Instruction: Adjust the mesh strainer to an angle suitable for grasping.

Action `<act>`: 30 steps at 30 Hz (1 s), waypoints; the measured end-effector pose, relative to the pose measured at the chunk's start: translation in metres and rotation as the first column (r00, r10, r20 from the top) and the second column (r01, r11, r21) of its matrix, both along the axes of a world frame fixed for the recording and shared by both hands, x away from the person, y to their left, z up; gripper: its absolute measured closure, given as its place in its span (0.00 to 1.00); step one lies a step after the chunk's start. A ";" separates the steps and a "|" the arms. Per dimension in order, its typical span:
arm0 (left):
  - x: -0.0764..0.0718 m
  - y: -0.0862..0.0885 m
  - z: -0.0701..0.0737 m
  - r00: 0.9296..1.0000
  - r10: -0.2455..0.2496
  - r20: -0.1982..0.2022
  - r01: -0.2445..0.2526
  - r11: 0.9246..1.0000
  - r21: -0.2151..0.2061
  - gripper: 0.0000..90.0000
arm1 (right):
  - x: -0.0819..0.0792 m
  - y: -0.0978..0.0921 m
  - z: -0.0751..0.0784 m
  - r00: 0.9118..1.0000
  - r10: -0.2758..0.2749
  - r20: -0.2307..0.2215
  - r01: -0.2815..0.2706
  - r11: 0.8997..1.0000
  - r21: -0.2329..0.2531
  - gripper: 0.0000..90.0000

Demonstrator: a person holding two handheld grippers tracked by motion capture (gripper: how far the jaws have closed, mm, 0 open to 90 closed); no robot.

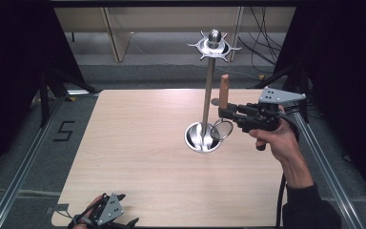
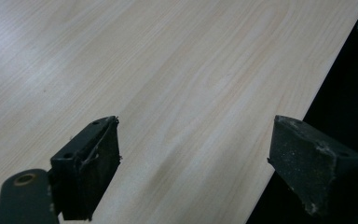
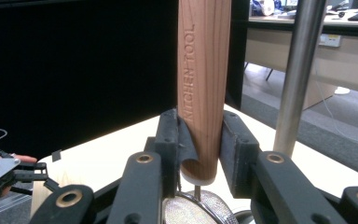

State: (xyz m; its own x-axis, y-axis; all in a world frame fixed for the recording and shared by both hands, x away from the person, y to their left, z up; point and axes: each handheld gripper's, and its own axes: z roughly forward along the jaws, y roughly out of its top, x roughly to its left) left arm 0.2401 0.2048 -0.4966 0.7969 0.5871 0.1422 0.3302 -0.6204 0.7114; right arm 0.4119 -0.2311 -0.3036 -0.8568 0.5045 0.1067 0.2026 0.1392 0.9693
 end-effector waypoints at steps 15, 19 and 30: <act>0.000 0.000 0.000 1.000 -0.001 -0.002 0.001 1.000 0.000 0.17 | 0.012 -0.004 0.022 0.999 -0.031 0.024 0.031 1.000 -0.004 0.80; 0.000 0.000 0.000 1.000 -0.001 0.003 0.001 1.000 0.006 0.17 | 0.017 -0.006 0.022 0.999 -0.050 0.022 0.050 0.999 -0.003 0.80; 0.000 0.000 0.000 1.000 -0.008 -0.008 0.008 1.000 0.001 0.17 | 0.029 -0.001 0.025 0.998 -0.054 -0.011 0.054 0.999 -0.007 0.80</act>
